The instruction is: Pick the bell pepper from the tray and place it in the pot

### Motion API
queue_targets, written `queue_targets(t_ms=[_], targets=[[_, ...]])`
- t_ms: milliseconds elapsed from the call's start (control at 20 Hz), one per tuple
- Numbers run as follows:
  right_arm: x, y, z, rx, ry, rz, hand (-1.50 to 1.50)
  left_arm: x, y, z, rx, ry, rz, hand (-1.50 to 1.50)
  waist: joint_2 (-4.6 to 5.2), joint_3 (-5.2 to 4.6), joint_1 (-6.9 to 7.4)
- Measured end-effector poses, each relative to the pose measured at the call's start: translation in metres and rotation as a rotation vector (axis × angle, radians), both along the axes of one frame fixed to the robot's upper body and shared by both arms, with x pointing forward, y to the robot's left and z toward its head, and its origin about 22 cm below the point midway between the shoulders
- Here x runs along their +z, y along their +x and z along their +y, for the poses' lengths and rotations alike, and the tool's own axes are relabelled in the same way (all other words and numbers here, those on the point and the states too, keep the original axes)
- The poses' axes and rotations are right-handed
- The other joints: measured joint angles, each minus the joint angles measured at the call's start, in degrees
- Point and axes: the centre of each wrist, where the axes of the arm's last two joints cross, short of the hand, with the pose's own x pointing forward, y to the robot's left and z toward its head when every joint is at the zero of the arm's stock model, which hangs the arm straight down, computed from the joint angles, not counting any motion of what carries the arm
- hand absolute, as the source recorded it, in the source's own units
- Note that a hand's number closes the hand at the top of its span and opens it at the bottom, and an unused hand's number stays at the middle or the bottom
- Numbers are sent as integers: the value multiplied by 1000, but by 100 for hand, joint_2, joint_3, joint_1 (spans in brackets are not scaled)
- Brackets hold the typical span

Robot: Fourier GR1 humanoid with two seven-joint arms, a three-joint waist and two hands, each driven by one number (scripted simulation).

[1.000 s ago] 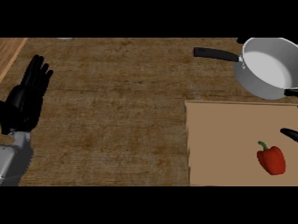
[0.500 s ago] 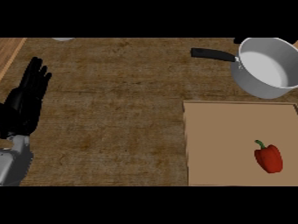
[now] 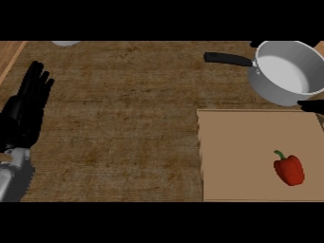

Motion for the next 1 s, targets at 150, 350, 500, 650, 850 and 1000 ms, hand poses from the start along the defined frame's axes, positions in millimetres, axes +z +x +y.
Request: queue_targets(t_ms=[150, 350, 500, 650, 850, 1000], targets=[[-6, -3, 17, 41, -84, 47, -150, -1, 0, 2, 3, 0, 5, 0, -2, -2, -36], [-13, -8, 31, 63, -134, 93, -150, 0, -2, 3, 8, 0, 6, 0, 0, 1, -59], [-20, -18, 37, 69, -144, 117, -150, -2, -5, 8, 9, 4, 9, 0, -1, 1, -79], [-27, -21, 46, 74, -152, 127, -150, -1, -5, 9, 13, 0, 10, 0, 1, 2, -79], [-41, -25, 48, 53, -210, 136, -150, 0, -7, 13, 9, 0, 5, 0, 4, 2, -68], [-45, -24, 50, 33, -246, 123, -150, 0, -5, 13, 10, -1, 3, 0, 7, 4, -67]])
